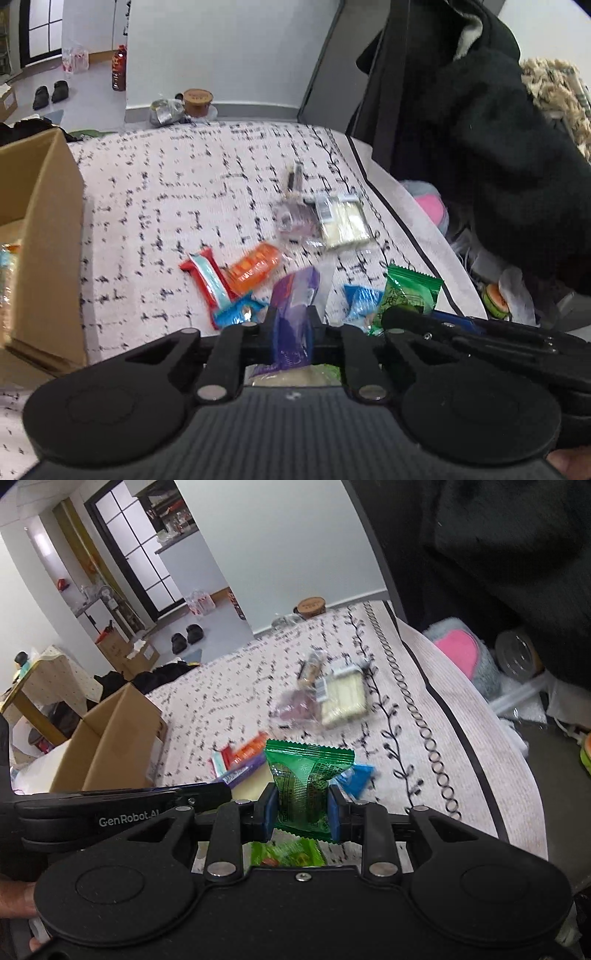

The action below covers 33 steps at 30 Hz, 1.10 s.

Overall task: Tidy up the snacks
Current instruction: 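Carry the purple bar in the left tool while the right carries the green candy to the box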

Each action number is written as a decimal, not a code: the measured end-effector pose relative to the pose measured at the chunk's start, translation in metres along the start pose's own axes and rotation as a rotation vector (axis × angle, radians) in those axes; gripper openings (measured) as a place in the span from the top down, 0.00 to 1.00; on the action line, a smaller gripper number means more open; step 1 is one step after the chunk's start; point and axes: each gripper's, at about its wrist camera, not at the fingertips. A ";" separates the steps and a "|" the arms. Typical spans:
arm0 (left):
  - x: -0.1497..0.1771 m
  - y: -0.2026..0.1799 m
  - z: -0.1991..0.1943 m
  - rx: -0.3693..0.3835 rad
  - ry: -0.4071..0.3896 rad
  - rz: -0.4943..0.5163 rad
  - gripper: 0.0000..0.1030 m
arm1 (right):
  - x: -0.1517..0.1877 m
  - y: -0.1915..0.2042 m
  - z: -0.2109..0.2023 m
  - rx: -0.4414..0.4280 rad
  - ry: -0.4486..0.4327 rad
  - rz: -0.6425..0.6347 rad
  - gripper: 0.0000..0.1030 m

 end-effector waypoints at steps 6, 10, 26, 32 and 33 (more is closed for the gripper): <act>0.001 0.010 -0.003 0.009 -0.001 -0.022 0.97 | -0.001 0.009 0.004 -0.007 0.004 -0.021 0.74; 0.002 0.016 -0.008 0.018 -0.009 -0.043 0.99 | 0.000 0.012 0.005 -0.010 0.002 -0.020 0.74; -0.015 0.035 -0.047 0.046 -0.100 -0.104 1.00 | -0.004 0.023 0.003 -0.028 -0.012 -0.011 0.74; -0.027 0.048 -0.076 0.032 -0.167 -0.125 1.00 | -0.014 0.039 0.003 -0.058 -0.042 -0.020 0.74; -0.029 0.050 -0.080 0.028 -0.177 -0.127 1.00 | -0.016 0.044 0.004 -0.066 -0.048 -0.026 0.74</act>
Point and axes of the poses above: each gripper's, at about its wrist camera, not at the fingertips, and z roughly the way its jaws point, y to its left, x to its underside, and after that the axes turned 3 degrees about -y, right-handed
